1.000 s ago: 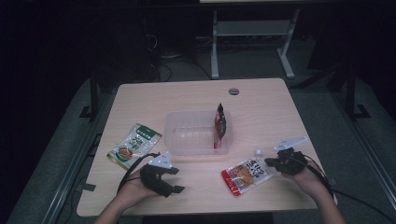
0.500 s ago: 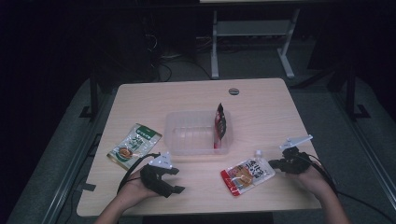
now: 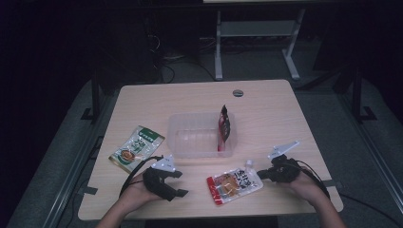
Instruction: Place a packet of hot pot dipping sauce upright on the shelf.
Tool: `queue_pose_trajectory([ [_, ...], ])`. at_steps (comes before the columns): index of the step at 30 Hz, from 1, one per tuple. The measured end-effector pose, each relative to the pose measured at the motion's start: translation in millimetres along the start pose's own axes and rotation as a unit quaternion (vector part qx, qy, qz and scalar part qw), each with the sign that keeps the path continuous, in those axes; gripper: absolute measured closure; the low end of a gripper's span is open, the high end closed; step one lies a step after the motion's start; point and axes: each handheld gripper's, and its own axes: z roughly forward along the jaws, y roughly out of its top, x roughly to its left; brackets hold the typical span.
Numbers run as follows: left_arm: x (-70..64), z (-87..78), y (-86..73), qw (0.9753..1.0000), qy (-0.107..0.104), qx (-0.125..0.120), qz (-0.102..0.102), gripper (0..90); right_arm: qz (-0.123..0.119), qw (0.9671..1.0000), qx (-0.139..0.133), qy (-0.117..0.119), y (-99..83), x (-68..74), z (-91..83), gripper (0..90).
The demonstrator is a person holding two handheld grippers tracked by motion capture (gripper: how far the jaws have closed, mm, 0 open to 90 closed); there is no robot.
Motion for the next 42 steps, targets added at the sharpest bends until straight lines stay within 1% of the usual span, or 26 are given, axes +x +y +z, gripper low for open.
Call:
queue_pose_trajectory([
  [3,-0.1,0.3,0.1,1.0,0.0,0.0,0.0,26.8,-0.016,0.9997,0.0,0.018,3.7,7.4,6.1,90.0],
  [8,-0.6,0.3,0.3,1.0,0.0,0.0,0.0,26.8,-0.035,0.9988,0.005,0.035,9.7,18.6,14.2,90.0],
  [9,-0.7,0.4,0.3,1.0,0.0,0.0,0.001,26.8,-0.034,0.9986,0.004,0.041,10.7,21.1,15.5,90.0],
  [11,-0.7,0.4,0.5,1.0,-0.001,0.001,0.001,26.8,-0.044,0.9979,0.003,0.048,12.5,24.8,18.2,90.0],
  [12,-0.9,0.6,0.7,1.0,-0.001,0.002,0.001,26.8,-0.043,0.9977,0.004,0.052,13.6,27.6,19.4,90.0],
  [13,-1.1,0.8,0.8,1.0,-0.002,0.002,0.002,26.9,-0.051,0.9974,0.005,0.051,14.5,28.9,20.9,90.0],
  [14,-1.1,0.7,1.2,1.0,-0.003,0.004,0.005,27.0,-0.05,0.9972,0.007,0.055,15.5,31.1,21.7,90.0],
  [16,-2.9,1.4,1.5,1.0,-0.004,0.0,0.002,27.2,-0.054,0.9968,0.006,0.058,16.6,32.9,23.0,90.0],
  [17,-3.3,1.6,2.0,1.0,-0.005,0.0,0.006,27.2,-0.058,0.9967,0.005,0.057,16.8,32.9,23.5,90.0],
  [20,-5.9,3.3,3.6,0.9999,-0.009,-0.001,0.008,27.3,-0.053,0.9966,0.0,0.063,16.9,33.7,22.7,90.0],
  [23,-9.2,6.8,5.7,0.9998,-0.012,0.001,0.016,27.3,-0.053,0.9968,-0.003,0.06,17.1,33.8,21.4,90.0],
  [24,-10.5,7.6,6.9,0.9997,-0.012,0.001,0.02,27.3,-0.056,0.9968,-0.004,0.056,16.8,33.0,20.5,90.0],
  [25,-12.2,8.6,7.9,0.9997,-0.014,-0.002,0.021,27.9,-0.051,0.9971,-0.006,0.057,16.4,33.1,18.8,90.0],
  [27,-15.1,8.9,10.5,0.9994,-0.012,-0.004,0.032,31.8,-0.042,0.9977,-0.012,0.051,15.1,31.6,14.3,90.0],
  [28,-16.5,9.1,11.6,0.9993,-0.015,-0.003,0.035,35.5,-0.044,0.9977,-0.017,0.049,13.9,29.9,12.5,90.0],
  [30,-20.0,9.8,13.6,0.9991,-0.008,-0.005,0.042,47.1,-0.035,0.9982,-0.022,0.043,12.3,28.6,7.9,89.6],
  [32,-22.0,11.9,16.1,0.9991,-0.012,-0.001,0.04,60.2,-0.022,0.9986,-0.027,0.04,11.0,27.8,4.4,82.5],
  [34,-24.4,15.0,18.6,0.9991,-0.015,0.003,0.038,72.6,-0.008,0.9986,-0.031,0.043,9.3,27.0,2.5,76.4],
  [35,-25.4,16.7,19.7,0.9991,-0.018,0.005,0.039,77.1,0.002,0.9984,-0.033,0.046,7.6,27.2,2.2,74.4],
  [36,-26.2,18.5,20.7,0.9989,-0.02,0.008,0.041,81.5,0.003,0.9984,-0.03,0.048,5.5,27.5,1.9,72.1],
  [37,-26.9,20.3,21.5,0.9988,-0.021,0.013,0.043,84.2,0.005,0.9984,-0.029,0.048,3.4,28.2,1.6,69.8],
  [38,-26.9,20.3,21.5,0.9988,-0.021,0.013,0.043,85.9,0.005,0.9984,-0.029,0.048,3.4,28.2,1.6,69.8],
  [39,-27.9,23.9,22.1,0.9986,-0.021,0.022,0.043,86.7,0.011,0.9979,-0.03,0.056,0.4,28.3,2.2,67.5],
  [40,-28.1,25.7,22.2,0.9986,-0.021,0.027,0.04,87.1,0.012,0.9978,-0.029,0.059,0.3,28.3,2.7,65.8],
  [41,-28.2,27.3,22.0,0.9986,-0.022,0.025,0.04,87.8,0.018,0.9975,-0.031,0.061,1.1,28.5,3.5,64.7],
  [42,-27.5,27.4,22.0,0.9986,-0.022,0.026,0.041,88.4,0.018,0.997,-0.034,0.068,2.1,27.8,4.5,63.2],
])
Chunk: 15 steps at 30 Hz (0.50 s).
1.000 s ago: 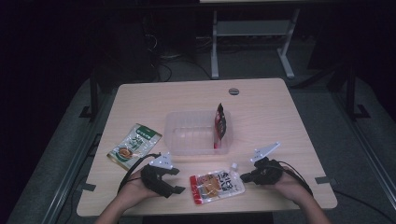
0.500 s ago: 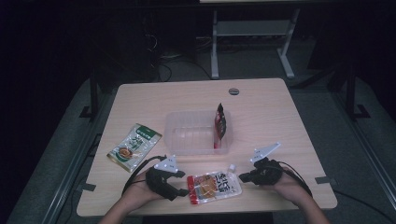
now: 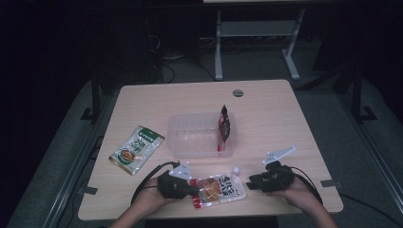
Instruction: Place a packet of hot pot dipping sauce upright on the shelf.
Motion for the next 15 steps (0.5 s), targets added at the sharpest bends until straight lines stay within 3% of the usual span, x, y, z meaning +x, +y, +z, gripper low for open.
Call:
queue_pose_trajectory([
  [7,1.4,5.2,-1.5,0.9999,-0.003,0.012,0.0,89.6,0.009,0.9995,0.009,0.027,2.6,-0.7,14.3,54.3],
  [11,1.3,8.9,-1.9,0.9996,-0.002,0.027,0.006,89.7,0.012,0.9992,0.015,0.036,4.3,-0.4,20.2,51.6],
  [15,1.7,9.4,-2.2,0.9996,-0.003,0.027,0.007,89.7,0.011,0.9986,0.014,0.049,6.5,0.0,24.7,50.4],
])
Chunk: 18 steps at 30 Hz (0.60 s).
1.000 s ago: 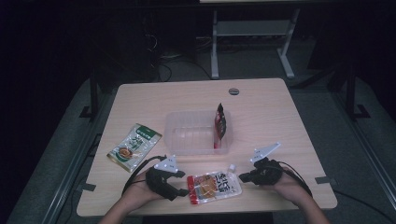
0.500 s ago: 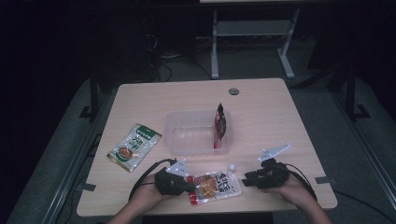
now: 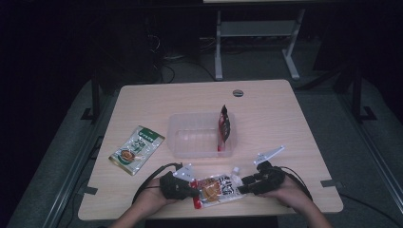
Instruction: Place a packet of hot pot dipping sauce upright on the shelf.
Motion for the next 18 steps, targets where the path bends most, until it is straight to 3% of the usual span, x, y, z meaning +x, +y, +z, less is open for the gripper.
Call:
queue_pose_trajectory([
  [7,0.9,-0.2,-0.5,1.0,-0.003,0.0,-0.005,89.8,0.005,0.9999,0.005,0.012,2.3,-0.9,5.5,50.7],
  [18,2.1,0.1,-1.0,0.9999,-0.008,-0.002,-0.008,89.9,0.006,0.9988,0.001,0.049,7.5,-1.3,18.4,59.7],
])
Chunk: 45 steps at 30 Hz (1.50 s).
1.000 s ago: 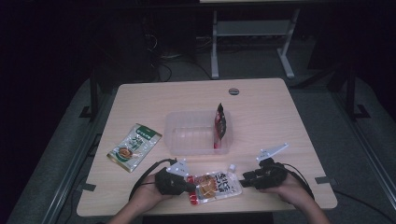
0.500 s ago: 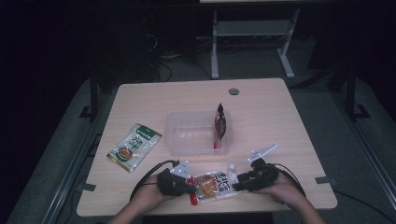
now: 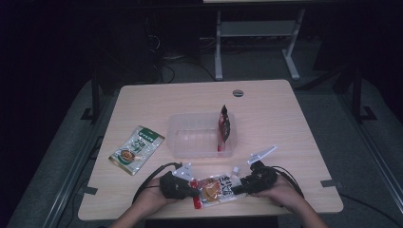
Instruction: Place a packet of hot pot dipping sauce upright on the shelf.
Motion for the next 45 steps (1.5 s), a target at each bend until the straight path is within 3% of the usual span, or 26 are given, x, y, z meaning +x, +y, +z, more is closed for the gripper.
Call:
queue_pose_trajectory([
  [9,0.4,0.1,0.0,1.0,-0.002,-0.001,-0.001,89.8,-0.009,0.9999,-0.002,0.007,1.1,-0.7,5.8,74.6],
  [10,0.5,0.0,0.0,1.0,-0.002,-0.001,-0.001,89.8,-0.016,0.9998,-0.009,0.009,1.6,0.9,4.1,81.0],
  [15,0.6,0.1,-0.1,1.0,-0.003,-0.001,-0.001,89.8,-0.035,0.999,-0.023,0.012,2.8,4.8,0.7,87.2],
  [26,1.4,0.0,0.0,1.0,-0.005,0.0,-0.002,89.9,-0.048,0.9956,-0.068,0.044,6.9,12.1,-8.2,89.7],
  [29,1.6,0.3,-0.3,1.0,-0.007,-0.002,-0.002,89.9,-0.049,0.9916,-0.099,0.068,10.6,16.3,-9.9,89.8],
  [36,1.9,-0.4,-0.6,1.0,-0.005,-0.001,0.0,89.9,-0.064,0.9879,-0.12,0.076,19.3,26.0,-7.8,90.0],
  [40,2.8,-1.4,-1.5,0.9999,-0.011,-0.003,-0.007,89.3,-0.078,0.9874,-0.121,0.065,23.8,34.9,-6.7,90.0],
  [45,4.2,-8.1,-4.0,0.9993,-0.021,-0.02,-0.024,72.1,-0.092,0.9863,-0.124,0.057,26.3,40.8,-8.5,90.0],
])
